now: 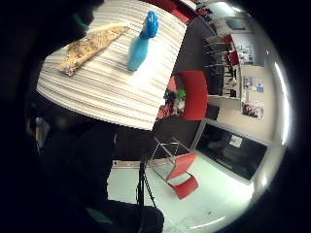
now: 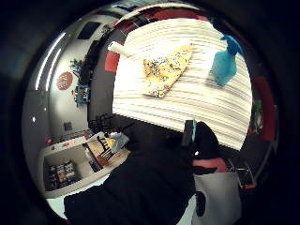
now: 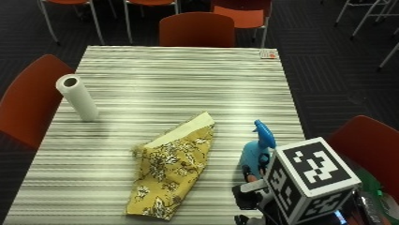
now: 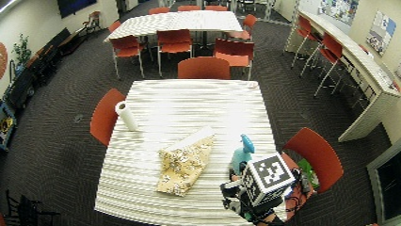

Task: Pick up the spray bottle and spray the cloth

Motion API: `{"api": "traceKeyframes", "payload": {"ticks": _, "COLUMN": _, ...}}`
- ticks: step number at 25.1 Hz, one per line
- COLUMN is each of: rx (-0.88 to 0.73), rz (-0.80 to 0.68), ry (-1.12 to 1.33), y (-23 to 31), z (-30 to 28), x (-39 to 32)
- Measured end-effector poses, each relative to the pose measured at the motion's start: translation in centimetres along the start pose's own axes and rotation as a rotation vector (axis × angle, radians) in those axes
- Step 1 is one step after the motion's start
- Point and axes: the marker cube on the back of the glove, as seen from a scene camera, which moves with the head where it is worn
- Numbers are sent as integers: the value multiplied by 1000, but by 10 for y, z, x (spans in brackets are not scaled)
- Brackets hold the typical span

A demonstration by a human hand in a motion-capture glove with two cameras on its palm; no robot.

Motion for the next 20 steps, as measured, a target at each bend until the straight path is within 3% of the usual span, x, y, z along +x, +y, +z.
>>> {"api": "traceKeyframes", "payload": {"ticks": 20, "rx": -11, "rz": -52, "ry": -8, "y": -5, "z": 7, "x": -3}}
